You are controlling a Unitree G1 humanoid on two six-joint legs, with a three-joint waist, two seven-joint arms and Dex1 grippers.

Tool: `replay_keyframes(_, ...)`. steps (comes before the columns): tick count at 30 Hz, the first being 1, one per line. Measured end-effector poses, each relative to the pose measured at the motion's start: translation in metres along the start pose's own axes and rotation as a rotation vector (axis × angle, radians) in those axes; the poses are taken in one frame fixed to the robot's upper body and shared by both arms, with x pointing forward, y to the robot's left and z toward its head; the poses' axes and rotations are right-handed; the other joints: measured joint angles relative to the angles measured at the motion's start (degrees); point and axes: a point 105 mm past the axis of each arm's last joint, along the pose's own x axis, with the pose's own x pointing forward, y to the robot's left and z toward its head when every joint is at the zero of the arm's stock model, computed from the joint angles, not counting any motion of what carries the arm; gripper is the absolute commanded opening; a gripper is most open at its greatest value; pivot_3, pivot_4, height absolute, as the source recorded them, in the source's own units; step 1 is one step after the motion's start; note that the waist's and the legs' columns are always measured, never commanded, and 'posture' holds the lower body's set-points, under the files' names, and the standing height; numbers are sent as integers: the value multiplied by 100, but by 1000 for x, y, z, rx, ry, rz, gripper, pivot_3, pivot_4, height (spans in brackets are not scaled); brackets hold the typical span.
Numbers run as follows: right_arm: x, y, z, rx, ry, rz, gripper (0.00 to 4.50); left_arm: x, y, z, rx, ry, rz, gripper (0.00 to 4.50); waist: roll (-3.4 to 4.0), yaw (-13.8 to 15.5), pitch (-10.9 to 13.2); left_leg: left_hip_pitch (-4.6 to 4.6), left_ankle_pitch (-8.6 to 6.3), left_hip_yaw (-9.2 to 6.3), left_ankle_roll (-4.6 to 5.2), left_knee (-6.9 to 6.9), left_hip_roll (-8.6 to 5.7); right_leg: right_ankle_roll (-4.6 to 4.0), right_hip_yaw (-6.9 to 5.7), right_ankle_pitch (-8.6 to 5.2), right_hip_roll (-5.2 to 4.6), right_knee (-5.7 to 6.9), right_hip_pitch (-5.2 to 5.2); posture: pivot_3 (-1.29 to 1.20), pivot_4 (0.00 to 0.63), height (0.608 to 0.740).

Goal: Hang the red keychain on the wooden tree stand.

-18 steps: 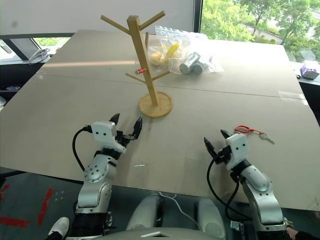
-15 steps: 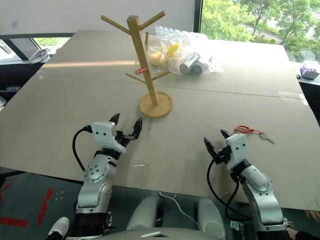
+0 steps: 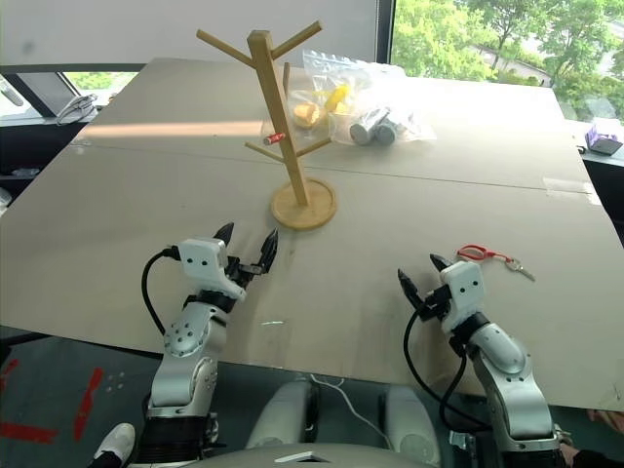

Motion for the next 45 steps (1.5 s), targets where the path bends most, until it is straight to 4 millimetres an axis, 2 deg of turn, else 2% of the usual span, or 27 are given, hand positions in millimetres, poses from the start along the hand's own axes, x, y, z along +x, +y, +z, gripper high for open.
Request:
replay_keyframes(6, -3, -8, 2, -14, 10, 10, 3766, 1, -5, 0, -11, -2, -28, 4500, 0, -1, 0, 0, 0, 0, 0, 0, 0, 0, 0, 0, 0, 0, 0, 0, 150, 740)
replay_keyframes(8, -9, -16, 10, -23, 21, 57, 3766, 1, -24, 6, -85, -28, -153, 4500, 0, 3, 0, -5, 0, 0, 0, 3, 0, 0, 0, 0, -1, -2, 1, 0, 150, 740)
replay_keyframes(10, -18, -35, 22, -85, 38, 87, 3766, 0, -41, 13, -109, -52, -282, 4500, 1, 11, 1, -5, -1, 2, 1, 9, -3, 0, 0, 0, -3, -3, 4, 0, 150, 740)
replay_keyframes(12, -27, -63, 45, -171, 45, 92, 3766, 2, -49, 20, -140, -73, -377, 4500, 0, 2, 1, -1, 0, 0, 1, 12, -2, 0, -1, 0, 1, 1, 6, 0, 150, 740)
replay_keyframes(14, -32, -81, 60, -214, 53, 97, 3766, 4, -53, 27, -144, -93, -440, 4500, 0, -27, 1, 10, -1, 1, 1, 12, 4, 0, 2, 0, 8, 1, 16, 0, 150, 740)
replay_keyframes(16, -36, -102, 72, -251, 103, 131, 3766, 5, -67, 35, -142, -116, -555, 4500, 3, -29, 2, 26, -1, 4, 2, 10, 3, 0, 6, 0, 8, -4, 31, 0, 150, 740)
replay_keyframes(21, -37, -133, 88, -271, 176, 220, 3766, 0, -90, 41, -141, -133, -770, 4500, 2, -30, 3, 49, -1, 12, 2, 8, 4, 0, 14, -1, 8, -8, 49, 0, 150, 740)
replay_keyframes(24, -36, -144, 81, -255, 257, 276, 3766, -4, -101, 44, -147, -127, -880, 4500, 2, -27, 4, 58, -1, 13, 2, 6, 4, 0, 15, -1, 8, -10, 56, 0, 150, 740)
replay_keyframes(28, -34, -147, 55, -239, 383, 381, 3766, -15, -107, 40, -141, -85, -1026, 4500, 8, -41, 9, 58, -1, 16, 2, 6, 5, 0, 17, -1, 8, -10, 55, 0, 150, 740)
replay_keyframes(30, -33, -149, 49, -243, 425, 415, 3766, -17, -109, 41, -128, -84, -1073, 4500, 20, -39, 17, 59, -1, 18, 2, 9, 5, 0, 19, -1, 7, -9, 56, 0, 150, 740)
replay_keyframes(39, -17, -154, 39, -337, 512, 494, 3766, -18, -112, 40, -174, -61, -1105, 4500, 25, -52, 22, 59, -1, 18, 2, 8, 6, 0, 20, -1, 6, -10, 55, 0, 150, 740)
replay_keyframes(45, -16, -160, 30, -351, 565, 513, 3766, -23, -111, 37, -138, -52, -1129, 4500, 26, -45, 23, 59, -1, 19, 2, 8, 6, -1, 20, -1, 5, -11, 55, 0, 150, 740)
